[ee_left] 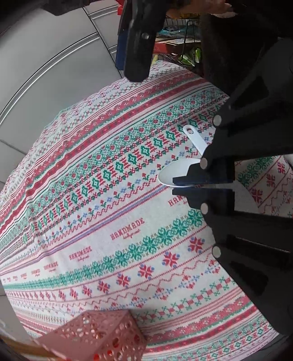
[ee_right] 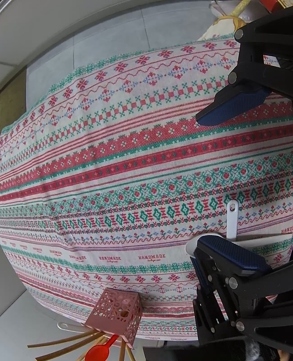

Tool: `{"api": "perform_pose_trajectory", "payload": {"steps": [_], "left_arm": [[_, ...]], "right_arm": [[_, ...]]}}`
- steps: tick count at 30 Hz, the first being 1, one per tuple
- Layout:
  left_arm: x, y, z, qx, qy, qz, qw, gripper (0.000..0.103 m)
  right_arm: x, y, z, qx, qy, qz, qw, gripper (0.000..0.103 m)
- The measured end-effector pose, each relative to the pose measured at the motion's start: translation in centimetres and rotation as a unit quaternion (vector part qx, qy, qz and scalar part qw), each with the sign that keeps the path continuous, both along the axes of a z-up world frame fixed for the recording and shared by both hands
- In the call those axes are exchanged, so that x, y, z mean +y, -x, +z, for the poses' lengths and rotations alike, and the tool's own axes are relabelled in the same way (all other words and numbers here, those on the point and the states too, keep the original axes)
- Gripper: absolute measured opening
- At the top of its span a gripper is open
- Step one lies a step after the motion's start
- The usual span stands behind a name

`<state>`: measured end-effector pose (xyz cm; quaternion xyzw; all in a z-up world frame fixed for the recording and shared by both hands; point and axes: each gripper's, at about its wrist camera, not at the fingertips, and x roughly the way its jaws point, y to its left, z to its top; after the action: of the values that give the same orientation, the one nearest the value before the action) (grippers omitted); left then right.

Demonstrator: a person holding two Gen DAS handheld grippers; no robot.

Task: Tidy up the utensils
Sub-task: 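Close the left tool on the white spoon while the right tool grasps the white rice paddle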

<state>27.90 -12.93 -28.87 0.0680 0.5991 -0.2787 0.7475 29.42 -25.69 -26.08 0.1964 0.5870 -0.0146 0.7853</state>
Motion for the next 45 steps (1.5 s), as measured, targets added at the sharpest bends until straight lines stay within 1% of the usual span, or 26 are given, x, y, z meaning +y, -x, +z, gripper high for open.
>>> {"api": "perform_pose_trajectory", "payload": {"steps": [4, 7, 9, 12, 15, 18, 21, 24, 27, 30, 32, 33, 37, 42, 45], "left_arm": [[1.5, 0.9, 1.6, -0.016, -0.003, 0.012, 0.9998, 0.002], [2.9, 1.9, 3.3, -0.047, -0.016, 0.009, 0.9987, 0.002], [4.1, 2.4, 4.0, -0.06, -0.025, 0.01, 0.9978, 0.002], [6.2, 2.5, 4.5, -0.07, -0.034, 0.021, 0.9968, 0.002], [8.4, 2.5, 4.7, -0.076, -0.045, 0.039, 0.9953, 0.002], [10.4, 2.4, 4.9, -0.081, -0.053, 0.06, 0.9935, 0.002], [11.4, 2.5, 5.1, -0.085, -0.05, 0.072, 0.9926, 0.002], [12.1, 2.8, 5.5, -0.09, -0.045, 0.076, 0.992, 0.002], [12.6, 2.7, 5.7, -0.094, -0.043, 0.08, 0.9914, 0.002], [13.2, 2.7, 5.7, -0.094, -0.039, 0.087, 0.991, 0.002], [13.7, 2.6, 5.7, -0.093, -0.036, 0.091, 0.9908, 0.002], [13.9, 2.5, 5.8, -0.093, -0.034, 0.093, 0.9907, 0.002], [14.3, 2.3, 6.1, -0.097, -0.027, 0.1, 0.9899, 0.002], [14.4, 2.3, 6.2, -0.098, -0.023, 0.102, 0.9897, 0.002], [14.4, 2.2, 6.1, -0.098, -0.025, 0.102, 0.9897, 0.002]], "right_arm": [[0.4, -0.2, -0.1, 0.002, 0.0, 0.004, 1.0, 0.084], [1.1, -0.5, -0.2, 0.006, 0.0, 0.02, 1.0, 0.084], [2.0, -0.8, -0.5, 0.012, -0.003, 0.042, 0.999, 0.084], [3.7, -1.1, -1.0, 0.021, 0.003, 0.079, 0.997, 0.084], [6.1, -1.3, -1.8, 0.034, 0.018, 0.13, 0.991, 0.084], [9.1, -0.9, -2.8, 0.047, 0.047, 0.195, 0.979, 0.084], [12.4, -0.2, -4.0, 0.062, 0.084, 0.264, 0.959, 0.084], [15.1, 0.2, -4.9, 0.056, 0.106, 0.312, 0.943, 0.084], [17.1, 0.3, -5.7, 0.057, 0.126, 0.345, 0.928, 0.084], [18.3, 0.1, -6.7, 0.064, 0.145, 0.357, 0.921, 0.084], [18.5, -0.4, -7.4, 0.07, 0.152, 0.353, 0.92, 0.084], [18.5, -0.7, -7.6, 0.071, 0.149, 0.347, 0.923, 0.084], [17.9, -2.4, -7.7, 0.057, 0.143, 0.317, 0.936, 0.084], [16.4, -4.4, -7.7, 0.046, 0.128, 0.262, 0.955, 0.083], [15.9, -5.3, -7.6, 0.042, 0.123, 0.237, 0.963, 0.08]]}}
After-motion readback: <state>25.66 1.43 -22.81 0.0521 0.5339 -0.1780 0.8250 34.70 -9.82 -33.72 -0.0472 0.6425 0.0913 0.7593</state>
